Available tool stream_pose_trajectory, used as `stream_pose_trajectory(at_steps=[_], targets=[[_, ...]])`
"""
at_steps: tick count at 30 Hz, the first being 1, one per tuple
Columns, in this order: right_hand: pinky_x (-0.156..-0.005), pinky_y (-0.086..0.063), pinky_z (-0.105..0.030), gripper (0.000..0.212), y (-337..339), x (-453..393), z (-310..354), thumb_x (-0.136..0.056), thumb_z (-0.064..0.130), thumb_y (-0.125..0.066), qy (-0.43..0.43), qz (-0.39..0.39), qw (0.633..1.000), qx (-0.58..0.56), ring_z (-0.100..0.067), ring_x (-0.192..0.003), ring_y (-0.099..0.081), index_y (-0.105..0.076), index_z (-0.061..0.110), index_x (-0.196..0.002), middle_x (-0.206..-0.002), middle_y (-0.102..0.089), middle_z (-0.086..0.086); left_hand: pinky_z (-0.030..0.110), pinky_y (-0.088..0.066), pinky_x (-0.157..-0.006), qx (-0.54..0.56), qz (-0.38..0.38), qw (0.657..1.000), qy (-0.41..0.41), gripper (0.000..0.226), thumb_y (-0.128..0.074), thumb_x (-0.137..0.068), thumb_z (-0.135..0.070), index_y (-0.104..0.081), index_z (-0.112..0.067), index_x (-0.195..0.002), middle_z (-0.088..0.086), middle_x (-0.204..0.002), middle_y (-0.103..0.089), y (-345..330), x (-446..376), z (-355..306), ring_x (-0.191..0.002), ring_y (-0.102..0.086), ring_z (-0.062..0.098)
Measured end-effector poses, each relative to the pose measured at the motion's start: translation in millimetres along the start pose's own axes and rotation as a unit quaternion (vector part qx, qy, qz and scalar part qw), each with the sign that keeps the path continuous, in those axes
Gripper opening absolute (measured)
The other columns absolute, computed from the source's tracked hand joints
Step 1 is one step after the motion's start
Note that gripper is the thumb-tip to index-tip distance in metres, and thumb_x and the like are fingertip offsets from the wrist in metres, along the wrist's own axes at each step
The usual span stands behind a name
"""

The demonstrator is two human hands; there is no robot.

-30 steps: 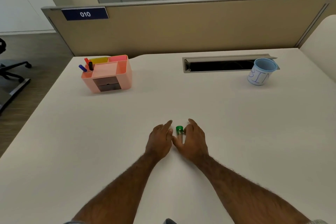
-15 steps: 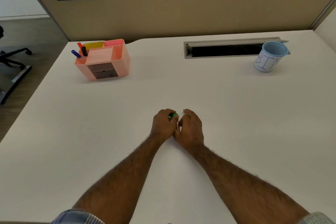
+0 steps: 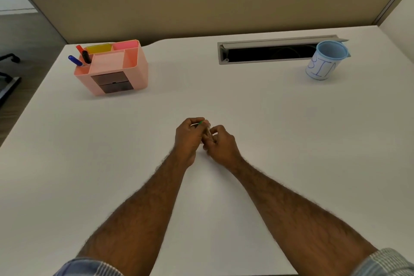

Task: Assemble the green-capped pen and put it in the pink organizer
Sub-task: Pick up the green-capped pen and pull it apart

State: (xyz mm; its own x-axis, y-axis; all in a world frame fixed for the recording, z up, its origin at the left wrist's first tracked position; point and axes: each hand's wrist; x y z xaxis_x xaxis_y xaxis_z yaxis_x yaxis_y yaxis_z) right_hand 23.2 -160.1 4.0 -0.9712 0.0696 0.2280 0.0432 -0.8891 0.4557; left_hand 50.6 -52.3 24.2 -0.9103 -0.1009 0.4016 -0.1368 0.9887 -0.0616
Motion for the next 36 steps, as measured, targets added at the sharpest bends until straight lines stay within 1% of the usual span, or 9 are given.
stream_pose_trajectory(at_steps=[4,9,14,20,23,26,31,34,36], targets=[[-0.051,-0.051,-0.018,0.035,0.5,1.6,4.2,-0.099,0.043,-0.040,0.001,0.049,0.998,-0.027,-0.006,-0.053,-0.062,-0.059,0.013,-0.098,-0.076,-0.071,0.005,0.038,-0.051,-0.062,0.024,-0.013,1.000,0.017,0.011,-0.075,-0.080,-0.014,-0.070,-0.013,-0.090,0.013,-0.095,-0.076,5.0,1.0,-1.8,-0.086,-0.071,0.028],[-0.063,-0.054,-0.032,0.036,-3.9,4.8,7.1,-0.099,0.042,-0.041,0.001,0.023,0.999,-0.023,-0.012,-0.061,-0.061,-0.063,0.013,-0.097,-0.073,-0.068,0.009,0.025,-0.055,-0.048,0.070,-0.035,0.996,0.044,0.008,-0.078,-0.078,-0.010,-0.073,-0.011,-0.084,0.009,-0.086,-0.076,7.7,3.4,-3.2,-0.076,-0.071,0.021],[-0.060,-0.043,-0.022,0.034,-3.8,8.7,5.1,-0.099,0.044,-0.043,-0.002,0.008,0.999,-0.036,-0.004,-0.062,-0.056,-0.065,0.018,-0.093,-0.071,-0.066,0.011,0.022,-0.054,-0.046,0.115,-0.028,0.990,0.078,0.008,-0.075,-0.080,-0.005,-0.070,-0.007,-0.085,0.009,-0.080,-0.073,3.2,9.7,-8.6,-0.066,-0.069,0.015],[-0.064,-0.049,-0.028,0.032,-2.8,16.6,3.6,-0.099,0.043,-0.042,-0.013,0.007,0.996,-0.087,-0.002,-0.058,-0.056,-0.062,0.028,-0.079,-0.066,-0.065,0.013,0.020,-0.053,-0.051,-0.074,-0.062,0.995,-0.024,0.013,-0.078,-0.079,-0.021,-0.070,-0.019,-0.088,0.001,-0.086,-0.076,-2.5,10.9,-2.9,-0.068,-0.071,0.009],[-0.051,-0.048,-0.021,0.032,2.2,19.9,4.9,-0.096,0.048,-0.046,-0.027,0.022,0.991,-0.129,-0.001,-0.053,-0.054,-0.066,0.027,-0.084,-0.069,-0.067,0.011,0.018,-0.051,-0.050,-0.021,-0.055,0.998,0.008,0.013,-0.080,-0.077,-0.018,-0.071,-0.016,-0.087,0.003,-0.085,-0.076,-0.8,12.1,-2.6,-0.066,-0.071,0.005],[-0.045,-0.045,-0.018,0.031,4.8,21.3,8.3,-0.095,0.047,-0.049,-0.033,0.022,0.987,-0.154,-0.003,-0.050,-0.052,-0.069,0.023,-0.090,-0.071,-0.067,0.009,0.032,-0.054,-0.059,0.064,-0.026,0.996,0.059,0.017,-0.081,-0.075,-0.012,-0.072,-0.009,-0.089,0.010,-0.088,-0.076,1.7,9.4,-3.5,-0.080,-0.072,0.021],[-0.049,-0.046,-0.021,0.028,4.5,20.2,9.2,-0.095,0.044,-0.050,-0.037,0.012,0.985,-0.168,-0.003,-0.051,-0.052,-0.067,0.022,-0.094,-0.076,-0.068,0.007,0.026,-0.058,-0.065,-0.019,-0.030,0.999,-0.012,0.014,-0.080,-0.076,-0.020,-0.072,-0.018,-0.088,0.002,-0.090,-0.077,1.3,6.3,-5.7,-0.078,-0.073,0.010],[-0.051,-0.049,-0.024,0.026,3.7,21.2,8.6,-0.093,0.047,-0.053,-0.046,0.002,0.982,-0.183,-0.003,-0.053,-0.054,-0.066,0.025,-0.096,-0.078,-0.070,0.006,0.034,-0.058,-0.080,0.056,-0.018,0.998,0.021,0.015,-0.080,-0.078,-0.014,-0.072,-0.012,-0.090,0.008,-0.097,-0.076,1.2,0.7,-11.8,-0.090,-0.071,0.020],[-0.054,-0.051,-0.026,0.026,3.7,19.5,8.9,-0.093,0.047,-0.053,-0.058,0.006,0.979,-0.194,-0.005,-0.059,-0.057,-0.065,0.024,-0.099,-0.083,-0.071,0.005,0.029,-0.055,-0.076,0.090,-0.020,0.995,0.031,0.011,-0.078,-0.080,-0.013,-0.072,-0.011,-0.089,0.009,-0.094,-0.076,2.2,-3.9,-17.2,-0.088,-0.069,0.020]])
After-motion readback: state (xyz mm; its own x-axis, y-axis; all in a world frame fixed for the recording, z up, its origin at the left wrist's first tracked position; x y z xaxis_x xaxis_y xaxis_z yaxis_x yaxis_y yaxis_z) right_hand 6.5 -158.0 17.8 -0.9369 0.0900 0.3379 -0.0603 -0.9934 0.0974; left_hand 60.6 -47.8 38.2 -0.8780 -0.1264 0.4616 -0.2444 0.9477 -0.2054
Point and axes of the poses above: each hand's wrist, its own x-axis away from the middle knuckle, its own y-axis out of the back of the hand, z = x × y
